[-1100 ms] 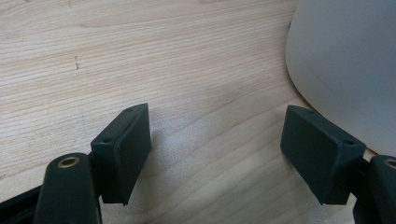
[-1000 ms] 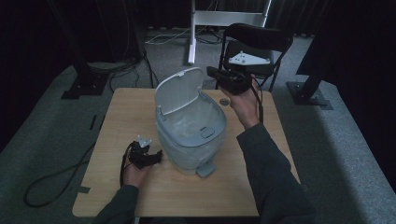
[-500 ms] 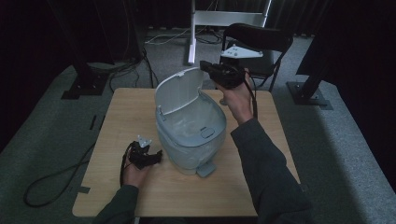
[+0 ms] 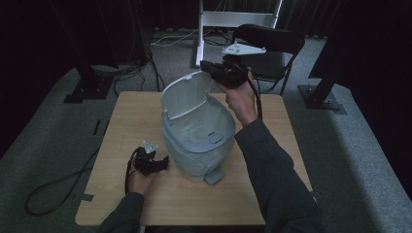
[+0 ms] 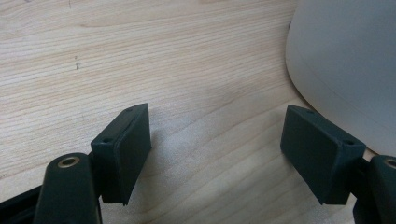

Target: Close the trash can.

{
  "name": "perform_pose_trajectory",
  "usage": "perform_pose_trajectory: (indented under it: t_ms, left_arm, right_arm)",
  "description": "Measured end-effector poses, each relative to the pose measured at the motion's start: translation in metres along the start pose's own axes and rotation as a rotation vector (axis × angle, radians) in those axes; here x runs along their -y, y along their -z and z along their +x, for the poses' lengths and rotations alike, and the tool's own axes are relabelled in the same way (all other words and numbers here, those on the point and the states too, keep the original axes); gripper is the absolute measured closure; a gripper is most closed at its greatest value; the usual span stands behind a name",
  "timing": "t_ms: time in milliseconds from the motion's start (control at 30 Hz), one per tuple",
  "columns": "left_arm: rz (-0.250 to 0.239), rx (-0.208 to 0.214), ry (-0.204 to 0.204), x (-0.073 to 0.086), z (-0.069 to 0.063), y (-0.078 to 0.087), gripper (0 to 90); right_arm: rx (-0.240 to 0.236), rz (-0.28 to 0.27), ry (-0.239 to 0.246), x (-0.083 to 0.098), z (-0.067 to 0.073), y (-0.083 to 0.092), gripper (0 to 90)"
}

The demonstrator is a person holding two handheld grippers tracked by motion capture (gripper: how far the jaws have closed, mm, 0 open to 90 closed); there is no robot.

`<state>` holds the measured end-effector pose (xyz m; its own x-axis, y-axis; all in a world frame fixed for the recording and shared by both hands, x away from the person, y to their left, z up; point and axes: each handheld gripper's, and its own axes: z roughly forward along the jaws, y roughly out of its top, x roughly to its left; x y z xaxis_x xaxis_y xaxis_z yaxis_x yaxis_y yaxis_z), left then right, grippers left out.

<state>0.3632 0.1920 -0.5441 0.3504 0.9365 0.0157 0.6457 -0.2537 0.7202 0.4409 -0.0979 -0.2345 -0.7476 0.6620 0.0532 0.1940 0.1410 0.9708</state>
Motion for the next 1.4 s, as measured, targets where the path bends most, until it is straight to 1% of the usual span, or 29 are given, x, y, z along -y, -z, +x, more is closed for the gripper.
perform_pose_trajectory:
  t_ms: [100,167,200,233,333,600,633,667,733,900,967,1067,1300,1333,1400]
  left_arm:
    - [0.000,0.000,0.000,0.000,0.000,0.000,24.3]
    - [0.000,0.000,0.000,0.000,0.000,0.000,24.3]
    - [0.000,0.000,0.000,0.000,0.000,0.000,24.3]
    - [0.000,0.000,0.000,0.000,0.000,0.000,24.3]
    - [-0.001,0.000,0.000,0.000,0.000,0.000,24.3]
    - [-0.001,0.000,0.000,0.000,0.000,0.000,24.3]
    - [-0.001,0.000,0.000,0.000,0.000,0.000,24.2]
    - [0.000,0.001,-0.001,0.000,0.000,0.000,24.3]
    - [0.000,0.000,0.000,0.000,0.000,0.000,24.3]
    - [0.000,0.001,0.000,0.000,0.000,0.000,24.3]
    - [0.001,0.001,0.000,0.000,0.000,0.000,24.3]
    - [0.001,0.001,0.000,0.000,0.000,0.000,24.3]
    - [0.001,0.000,0.000,0.000,0.000,0.000,24.2]
    - [0.001,0.000,0.000,0.000,0.000,0.000,24.3]
    - [-0.001,-0.001,0.000,0.000,0.000,0.000,24.2]
  right_arm:
    - [-0.021,0.006,0.011,-0.001,0.004,-0.001,89.8]
    - [-0.025,0.011,0.019,-0.001,0.006,0.000,89.8]
    - [-0.022,0.027,0.046,-0.001,0.009,0.002,89.9]
    - [-0.019,0.035,0.056,0.000,0.010,0.004,89.9]
    - [-0.033,0.036,0.066,0.004,0.012,0.010,89.9]
    - [-0.060,0.046,0.080,0.031,0.018,0.028,89.8]
    - [-0.060,0.046,0.080,0.031,0.018,0.028,89.8]
    - [-0.064,0.046,0.077,0.038,0.020,0.031,89.8]
    - [-0.068,0.050,0.083,0.044,0.023,0.034,89.8]
    - [-0.073,0.060,0.091,0.056,0.028,0.038,89.8]
    - [-0.070,0.065,0.101,0.059,0.029,0.039,89.9]
    - [-0.072,0.069,0.104,0.063,0.031,0.040,89.9]
    - [-0.071,0.099,0.132,0.082,0.037,0.047,89.8]
    - [-0.071,0.099,0.132,0.082,0.037,0.047,89.8]
    - [-0.075,0.104,0.130,0.089,0.037,0.050,89.8]
